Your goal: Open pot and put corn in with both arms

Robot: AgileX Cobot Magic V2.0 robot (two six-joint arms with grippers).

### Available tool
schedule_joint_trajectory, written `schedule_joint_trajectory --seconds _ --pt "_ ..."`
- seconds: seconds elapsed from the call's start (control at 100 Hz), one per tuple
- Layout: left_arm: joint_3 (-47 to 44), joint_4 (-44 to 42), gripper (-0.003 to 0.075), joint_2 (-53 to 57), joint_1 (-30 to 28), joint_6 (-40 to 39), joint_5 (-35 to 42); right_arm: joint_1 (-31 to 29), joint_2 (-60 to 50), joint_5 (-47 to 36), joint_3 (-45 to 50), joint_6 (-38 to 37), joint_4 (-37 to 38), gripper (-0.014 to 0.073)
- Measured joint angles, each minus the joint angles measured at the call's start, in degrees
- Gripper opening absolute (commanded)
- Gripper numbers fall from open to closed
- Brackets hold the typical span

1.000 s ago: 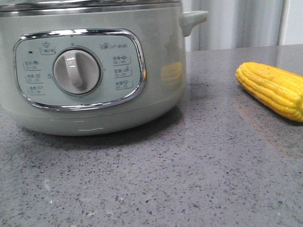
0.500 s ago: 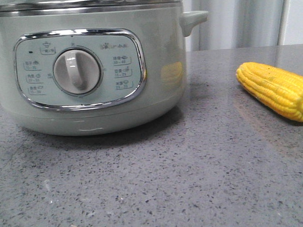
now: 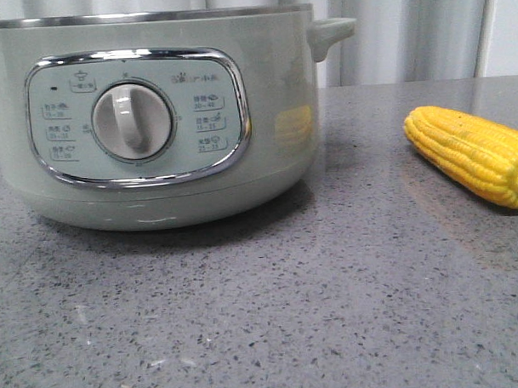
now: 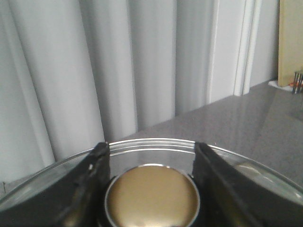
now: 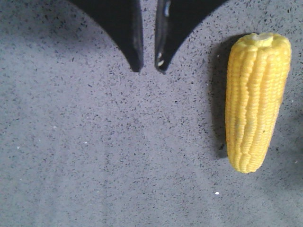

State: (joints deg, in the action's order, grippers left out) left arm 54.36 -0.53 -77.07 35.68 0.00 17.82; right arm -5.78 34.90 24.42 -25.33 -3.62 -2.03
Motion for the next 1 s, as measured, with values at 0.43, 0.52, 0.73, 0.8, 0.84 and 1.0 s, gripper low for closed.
schedule_joint_trajectory --seconds 0.43,0.52,0.73,0.8,0.84,1.0 --pt "0.1 -0.2 0.003 13.7 -6.8 3.2 -9.7 0.0 0.0 -0.2 0.0 0.0 0.0 -0.0016" --pt "-1.0 -0.2 0.003 17.0 -10.2 3.2 -11.3 0.0 0.0 -0.2 0.0 0.0 0.0 -0.0016" --pt "-7.7 -0.2 0.003 26.0 -18.8 3.6 -11.8 0.0 0.0 -0.2 0.0 0.0 0.0 -0.0016" --pt "-10.9 -0.2 0.003 28.9 -21.7 3.6 -12.0 0.0 0.0 -0.2 0.0 0.0 0.0 -0.0016" --pt "-12.6 -0.2 0.003 30.6 -23.3 3.6 -12.2 0.0 0.0 -0.2 0.0 0.0 0.0 -0.0016" --pt "-20.0 -0.2 0.003 37.1 -28.5 3.6 -12.3 0.0 0.0 -0.3 0.0 0.0 0.0 -0.0016"
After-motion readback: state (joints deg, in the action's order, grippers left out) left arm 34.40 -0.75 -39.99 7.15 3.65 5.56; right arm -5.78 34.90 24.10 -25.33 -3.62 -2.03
